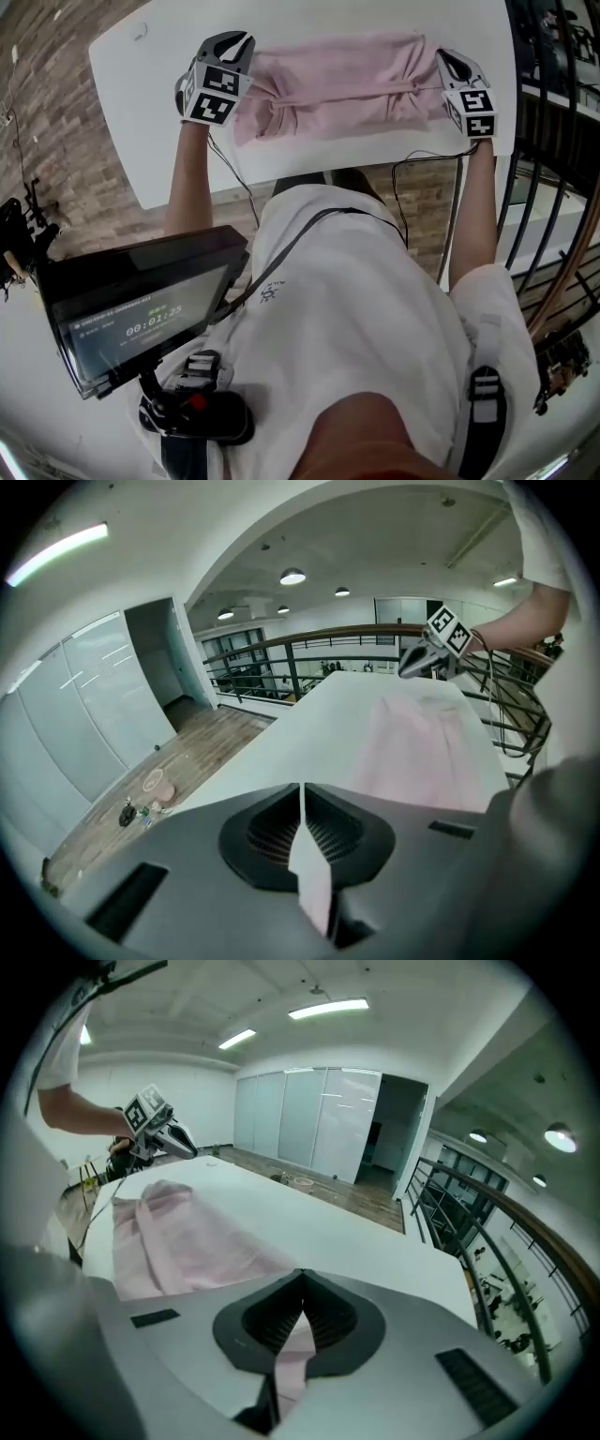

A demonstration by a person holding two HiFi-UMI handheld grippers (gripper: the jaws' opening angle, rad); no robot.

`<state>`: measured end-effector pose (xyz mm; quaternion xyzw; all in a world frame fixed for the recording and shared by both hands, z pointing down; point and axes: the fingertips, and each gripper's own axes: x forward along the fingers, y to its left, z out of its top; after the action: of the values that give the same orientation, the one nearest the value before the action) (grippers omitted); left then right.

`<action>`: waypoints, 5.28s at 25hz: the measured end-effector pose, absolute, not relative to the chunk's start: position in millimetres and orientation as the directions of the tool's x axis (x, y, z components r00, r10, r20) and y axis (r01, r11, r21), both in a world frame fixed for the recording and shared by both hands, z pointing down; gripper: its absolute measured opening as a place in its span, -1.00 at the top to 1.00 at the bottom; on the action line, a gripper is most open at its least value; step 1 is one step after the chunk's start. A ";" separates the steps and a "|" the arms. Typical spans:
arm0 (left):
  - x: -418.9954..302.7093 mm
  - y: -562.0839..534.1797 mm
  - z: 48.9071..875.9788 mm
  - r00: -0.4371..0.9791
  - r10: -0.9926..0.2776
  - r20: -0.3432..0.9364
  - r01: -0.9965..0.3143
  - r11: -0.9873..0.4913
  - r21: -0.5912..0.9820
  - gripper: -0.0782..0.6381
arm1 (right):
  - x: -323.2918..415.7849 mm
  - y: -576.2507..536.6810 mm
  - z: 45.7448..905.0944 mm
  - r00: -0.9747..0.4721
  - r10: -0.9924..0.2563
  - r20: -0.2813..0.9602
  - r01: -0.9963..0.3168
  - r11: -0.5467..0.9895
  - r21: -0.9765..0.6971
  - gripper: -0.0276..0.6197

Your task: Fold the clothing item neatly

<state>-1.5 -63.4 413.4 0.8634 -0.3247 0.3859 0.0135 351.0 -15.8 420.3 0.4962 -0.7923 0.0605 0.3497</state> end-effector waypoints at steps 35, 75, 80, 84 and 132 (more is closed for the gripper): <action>-69.4 -18.5 580.8 0.218 -0.640 0.737 -0.899 -0.426 -0.105 0.77 | 243.6 -3.5 572.3 -0.241 -0.690 0.682 -0.908 0.409 0.094 0.91; 14.8 41.7 452.3 0.447 -0.720 0.531 -0.859 -0.510 0.031 0.77 | 209.8 49.2 429.4 -0.464 -0.794 0.392 -0.884 0.439 -0.159 0.91; 18.9 44.8 452.3 0.413 -0.729 0.546 -0.879 -0.477 0.029 0.78 | 210.8 38.4 433.7 -0.509 -0.782 0.361 -0.861 0.469 -0.198 0.91; 32.9 -98.2 472.4 0.450 -0.693 0.563 -0.857 -0.512 0.055 0.78 | 220.4 -112.6 444.4 -0.503 -0.793 0.344 -0.864 0.465 -0.193 0.91; 60.2 79.1 406.1 0.509 -0.729 0.457 -0.836 -0.545 0.063 0.78 | 231.7 58.0 381.3 -0.532 -0.775 0.342 -0.842 0.525 -0.123 0.91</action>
<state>60.2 79.1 406.1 0.8575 -0.4564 0.1922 0.1392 231.7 58.0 381.3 0.4677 -0.8643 0.1376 0.1233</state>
